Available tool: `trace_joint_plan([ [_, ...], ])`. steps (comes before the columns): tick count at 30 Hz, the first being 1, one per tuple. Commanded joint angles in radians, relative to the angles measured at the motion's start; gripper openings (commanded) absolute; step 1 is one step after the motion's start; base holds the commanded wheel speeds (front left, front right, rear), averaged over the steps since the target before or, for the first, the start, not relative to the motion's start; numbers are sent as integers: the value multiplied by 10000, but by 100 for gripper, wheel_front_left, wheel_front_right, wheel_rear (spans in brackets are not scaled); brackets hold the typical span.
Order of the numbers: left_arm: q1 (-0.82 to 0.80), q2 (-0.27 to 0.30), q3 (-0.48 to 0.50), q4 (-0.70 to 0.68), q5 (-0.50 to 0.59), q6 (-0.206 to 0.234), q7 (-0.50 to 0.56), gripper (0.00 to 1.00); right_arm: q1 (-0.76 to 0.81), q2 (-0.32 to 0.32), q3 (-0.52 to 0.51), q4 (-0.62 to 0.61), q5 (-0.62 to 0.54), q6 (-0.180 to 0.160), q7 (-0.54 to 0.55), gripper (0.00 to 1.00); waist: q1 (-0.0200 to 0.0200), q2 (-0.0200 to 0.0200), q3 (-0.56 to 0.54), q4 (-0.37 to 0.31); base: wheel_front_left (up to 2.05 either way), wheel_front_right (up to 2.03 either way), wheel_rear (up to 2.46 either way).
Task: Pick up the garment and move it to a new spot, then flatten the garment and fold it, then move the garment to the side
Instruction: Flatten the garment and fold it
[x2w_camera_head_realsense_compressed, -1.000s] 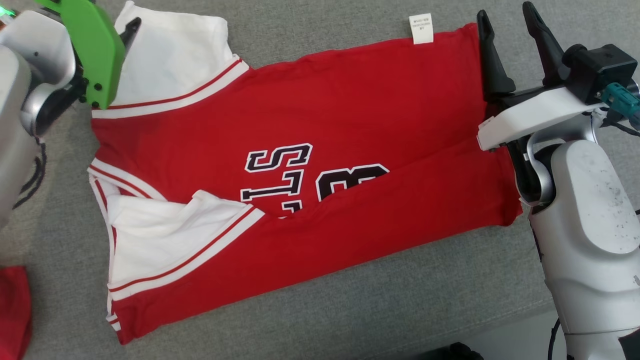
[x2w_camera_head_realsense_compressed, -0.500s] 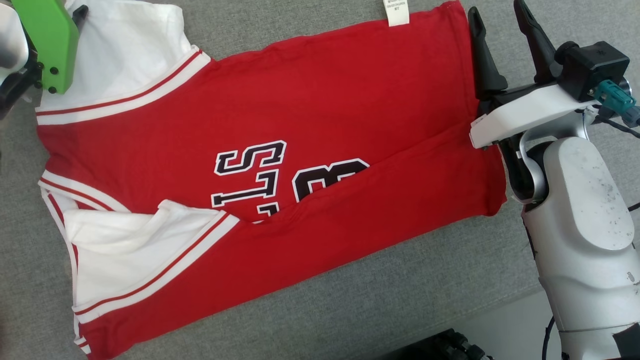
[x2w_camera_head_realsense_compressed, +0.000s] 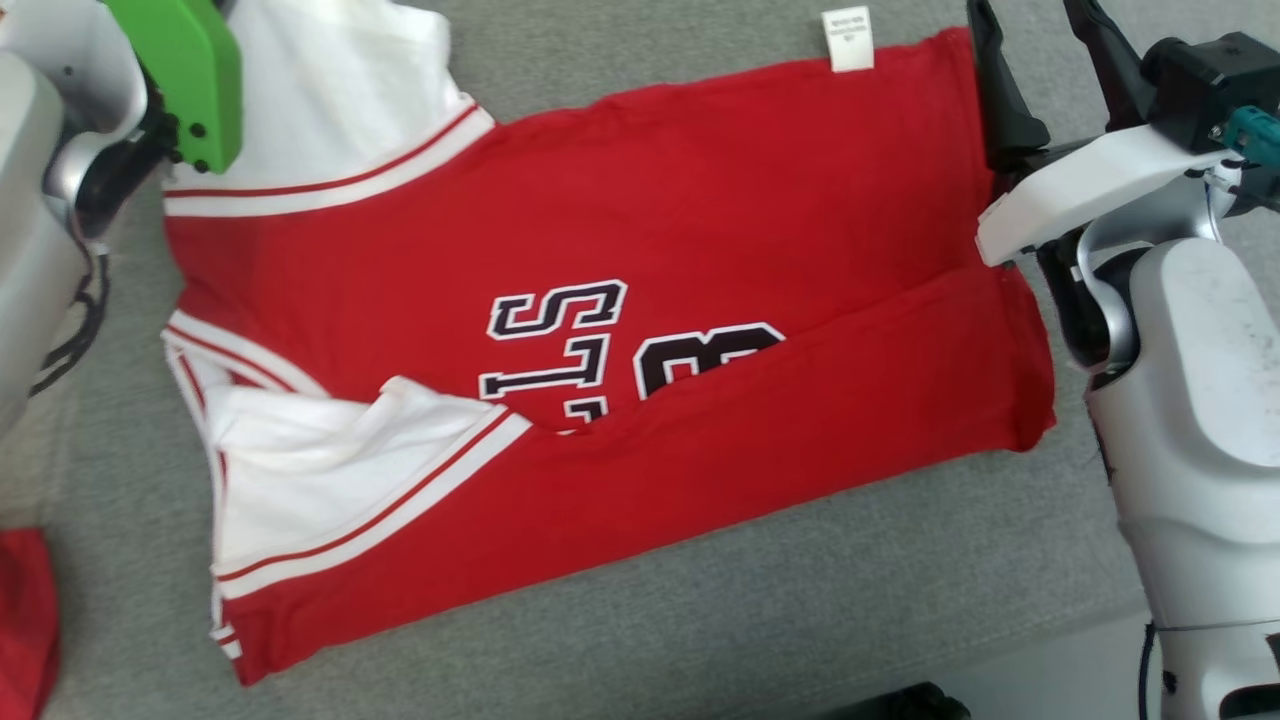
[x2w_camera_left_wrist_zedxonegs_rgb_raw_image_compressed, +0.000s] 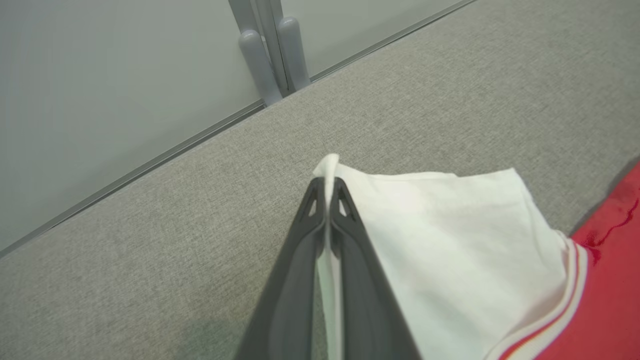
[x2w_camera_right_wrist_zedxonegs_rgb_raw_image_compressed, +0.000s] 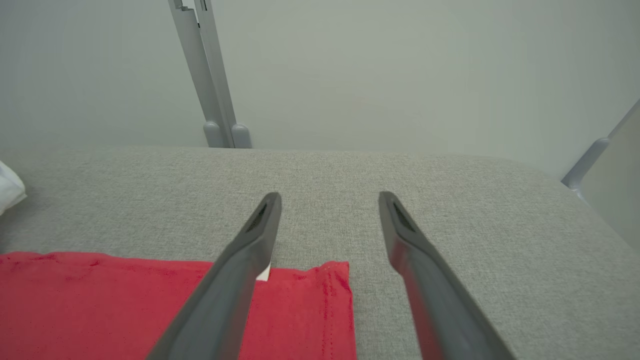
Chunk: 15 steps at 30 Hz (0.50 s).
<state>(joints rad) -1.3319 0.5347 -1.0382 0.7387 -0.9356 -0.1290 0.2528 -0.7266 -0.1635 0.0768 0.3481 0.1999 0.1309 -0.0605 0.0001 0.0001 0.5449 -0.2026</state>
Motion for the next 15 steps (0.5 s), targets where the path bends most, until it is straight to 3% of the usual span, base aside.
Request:
trace_joint_plan([
  [1,217,-126,83,7,-193,-16,-295,0,-125,-160,-35,159,116,-3,216,100,-1,-1,-545,694,0,0,0],
  [7,664,-557,-84,-104,-393,-16,-1613,0,-439,-923,50,924,329,-4,1640,100,-1,-1,-1051,1791,0,0,0],
  [15,1244,-886,-416,-435,-539,-16,-2587,0,-766,-1817,-284,2487,1204,-4,2792,100,-1,-1,-1198,2618,0,0,0],
])
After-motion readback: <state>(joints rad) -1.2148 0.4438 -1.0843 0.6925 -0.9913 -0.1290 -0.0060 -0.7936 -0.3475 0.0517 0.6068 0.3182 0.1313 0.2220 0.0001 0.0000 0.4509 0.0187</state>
